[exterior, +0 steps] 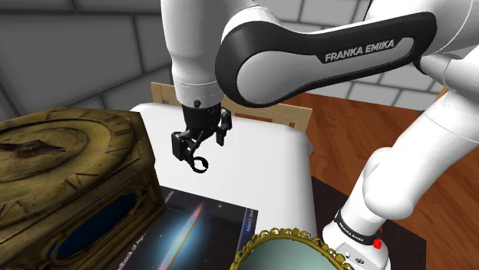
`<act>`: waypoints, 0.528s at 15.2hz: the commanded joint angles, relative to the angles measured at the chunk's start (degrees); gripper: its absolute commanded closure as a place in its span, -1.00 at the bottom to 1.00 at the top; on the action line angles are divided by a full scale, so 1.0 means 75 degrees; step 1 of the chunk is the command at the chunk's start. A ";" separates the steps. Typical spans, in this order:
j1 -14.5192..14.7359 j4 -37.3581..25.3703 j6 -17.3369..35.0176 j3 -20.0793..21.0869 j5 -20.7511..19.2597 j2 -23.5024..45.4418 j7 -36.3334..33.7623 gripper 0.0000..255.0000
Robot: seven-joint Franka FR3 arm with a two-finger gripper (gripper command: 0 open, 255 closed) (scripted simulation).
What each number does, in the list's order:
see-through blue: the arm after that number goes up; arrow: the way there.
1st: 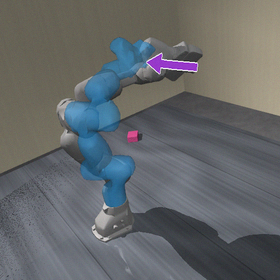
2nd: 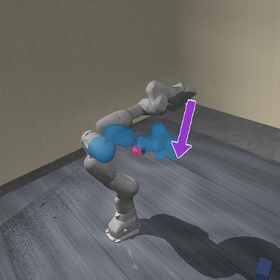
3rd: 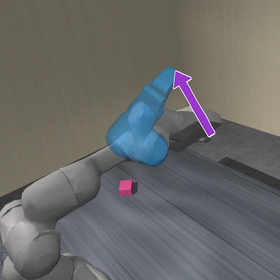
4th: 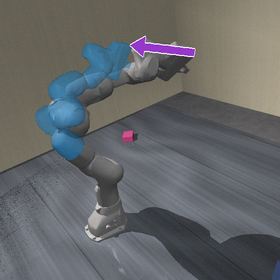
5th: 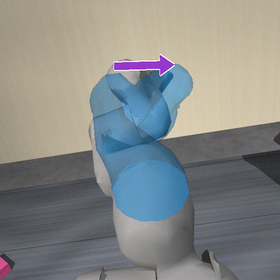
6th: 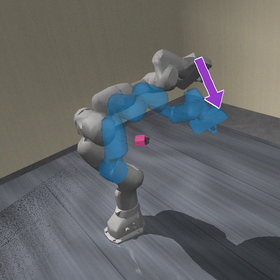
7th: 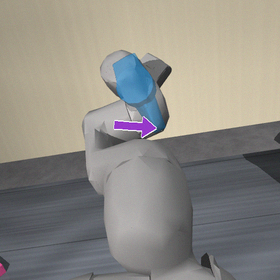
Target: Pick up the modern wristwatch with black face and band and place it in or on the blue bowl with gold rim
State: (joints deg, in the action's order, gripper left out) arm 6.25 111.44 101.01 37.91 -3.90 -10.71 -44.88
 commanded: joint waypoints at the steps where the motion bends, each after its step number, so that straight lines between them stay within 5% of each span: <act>1: 0.0008 -0.0042 0.0119 0.0105 -0.0124 0.0205 -0.0170 -1.00; 8: -0.0013 0.0595 0.0789 0.0084 -0.0169 0.0245 -0.0200 -1.00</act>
State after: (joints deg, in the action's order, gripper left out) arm 6.18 115.66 106.44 38.47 -4.97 -9.17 -46.23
